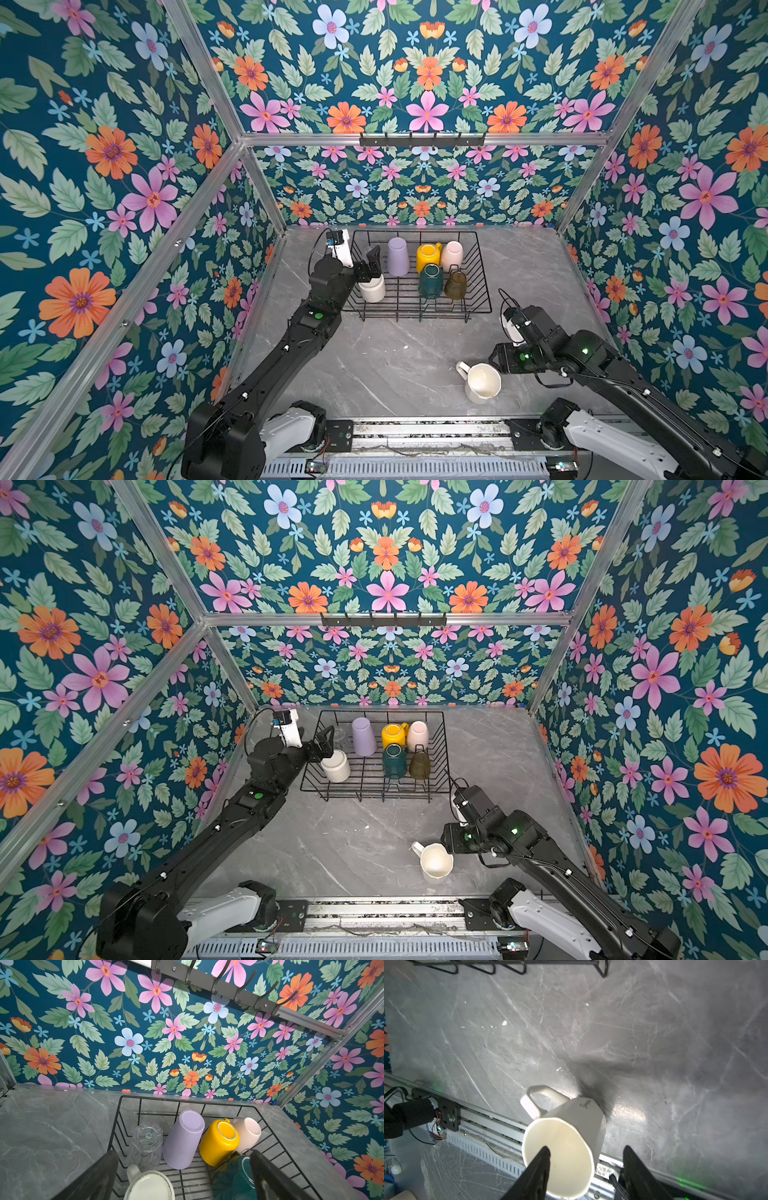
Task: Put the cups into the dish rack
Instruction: 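Open the left gripper and raise it while the right moves to the table mug, then grasp the second white mug's rim with the right gripper and lift it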
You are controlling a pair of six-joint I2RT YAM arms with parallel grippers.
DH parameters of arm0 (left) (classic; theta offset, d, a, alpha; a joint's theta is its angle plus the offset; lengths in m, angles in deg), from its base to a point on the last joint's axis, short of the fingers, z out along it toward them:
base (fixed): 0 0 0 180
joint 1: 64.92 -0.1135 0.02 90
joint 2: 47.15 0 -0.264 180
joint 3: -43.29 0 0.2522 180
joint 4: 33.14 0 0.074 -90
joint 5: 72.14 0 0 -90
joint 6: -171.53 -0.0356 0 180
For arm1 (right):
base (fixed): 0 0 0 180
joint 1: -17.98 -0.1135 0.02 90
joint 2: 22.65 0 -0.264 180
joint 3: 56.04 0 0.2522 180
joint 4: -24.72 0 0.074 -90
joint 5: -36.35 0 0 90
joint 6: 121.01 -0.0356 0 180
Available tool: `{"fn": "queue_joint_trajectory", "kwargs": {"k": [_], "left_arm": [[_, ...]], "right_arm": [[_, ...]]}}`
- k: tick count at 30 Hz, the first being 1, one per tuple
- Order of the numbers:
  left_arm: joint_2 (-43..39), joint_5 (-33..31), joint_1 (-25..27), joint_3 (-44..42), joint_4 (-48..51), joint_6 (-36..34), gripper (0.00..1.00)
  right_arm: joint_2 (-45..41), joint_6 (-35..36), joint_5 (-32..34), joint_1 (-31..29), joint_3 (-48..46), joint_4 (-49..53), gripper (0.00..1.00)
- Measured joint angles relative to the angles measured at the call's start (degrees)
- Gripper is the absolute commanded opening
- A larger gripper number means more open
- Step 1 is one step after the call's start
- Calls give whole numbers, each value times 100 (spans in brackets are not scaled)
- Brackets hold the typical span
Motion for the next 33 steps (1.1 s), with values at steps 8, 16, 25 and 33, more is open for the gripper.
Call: {"fn": "queue_joint_trajectory", "kwargs": {"k": [8,16,25,33], "left_arm": [[-293,26,0,-94,-83,-15,99],[-535,22,0,-223,-85,-26,99],[-586,22,0,-197,-63,-136,99],[-688,-74,0,-247,-46,-173,99]], "right_arm": [[286,-363,129,-514,-61,212,49],[433,-800,179,-629,-402,-52,36],[686,-925,297,-640,-627,-501,23],[997,-841,380,-643,-680,-662,7]]}}
